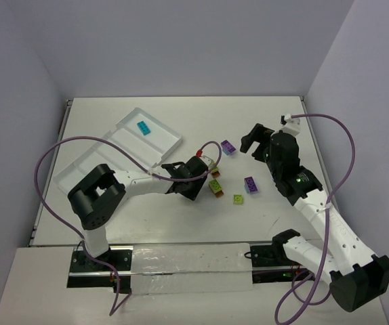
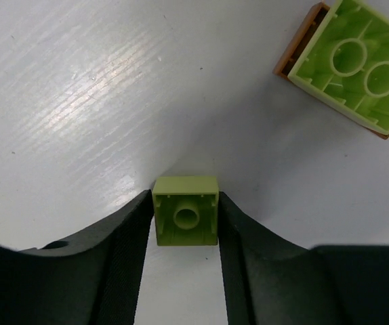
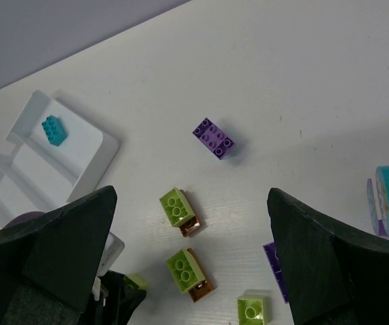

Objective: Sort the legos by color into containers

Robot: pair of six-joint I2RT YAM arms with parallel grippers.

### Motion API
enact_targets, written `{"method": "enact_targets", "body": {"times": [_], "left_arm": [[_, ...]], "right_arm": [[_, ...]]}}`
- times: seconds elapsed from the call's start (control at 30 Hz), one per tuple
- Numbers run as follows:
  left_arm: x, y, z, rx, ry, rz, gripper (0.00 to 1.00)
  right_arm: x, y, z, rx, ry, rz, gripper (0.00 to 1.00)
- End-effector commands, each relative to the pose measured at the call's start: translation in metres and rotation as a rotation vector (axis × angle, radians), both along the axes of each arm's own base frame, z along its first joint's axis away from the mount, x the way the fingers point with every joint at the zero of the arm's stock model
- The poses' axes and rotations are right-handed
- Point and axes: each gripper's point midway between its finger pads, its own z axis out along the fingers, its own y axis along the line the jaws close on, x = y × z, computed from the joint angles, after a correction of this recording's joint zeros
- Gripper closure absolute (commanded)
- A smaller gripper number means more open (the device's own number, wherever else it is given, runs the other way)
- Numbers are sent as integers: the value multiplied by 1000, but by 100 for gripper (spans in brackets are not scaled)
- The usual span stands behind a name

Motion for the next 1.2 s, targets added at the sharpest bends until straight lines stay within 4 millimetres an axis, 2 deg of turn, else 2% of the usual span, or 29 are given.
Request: {"method": "enact_targets", "body": {"times": [0.0,0.1,0.17,0.23,0.4,0.43,0.57,0.6,0.73,0.77,0.8,0.87,0.9,0.97,1.1,1.17], "left_arm": [[15,-14,18,-35,-63,15,60],[22,-14,39,-44,-106,42,82],[33,-9,60,-62,-151,89,90],[51,2,78,-83,-179,169,98],[89,43,104,-138,-191,416,100],[97,53,108,-147,-194,467,100],[143,133,122,-181,-199,759,100],[147,140,123,-185,-201,784,100],[187,198,137,-193,-260,952,100],[194,205,130,-174,-256,973,100],[201,212,137,-186,-268,993,100],[218,233,119,-144,-247,1057,100],[227,244,121,-137,-255,1089,100],[236,259,111,-117,-245,1132,100],[251,274,96,-128,-244,1184,94],[259,280,96,-130,-243,1196,91]], "right_arm": [[4,-2,9,13,-41,-20,0],[3,-2,9,13,-40,-18,0],[3,-2,9,13,-41,-19,0],[3,-5,9,8,-45,-28,0],[1,-11,14,-11,-69,-49,0],[1,-11,16,-11,-72,-48,0],[0,-11,15,-3,-62,-50,0],[-1,-11,15,0,-63,-48,0],[1,-6,13,10,-63,-31,0],[1,-7,11,9,-58,-31,0],[1,-6,12,12,-59,-29,0],[1,-6,11,10,-55,-32,0],[1,-7,10,9,-51,-36,0],[0,-7,9,10,-48,-39,0],[-1,-9,10,12,-51,-44,0],[-2,-10,9,10,-46,-49,0]]}}
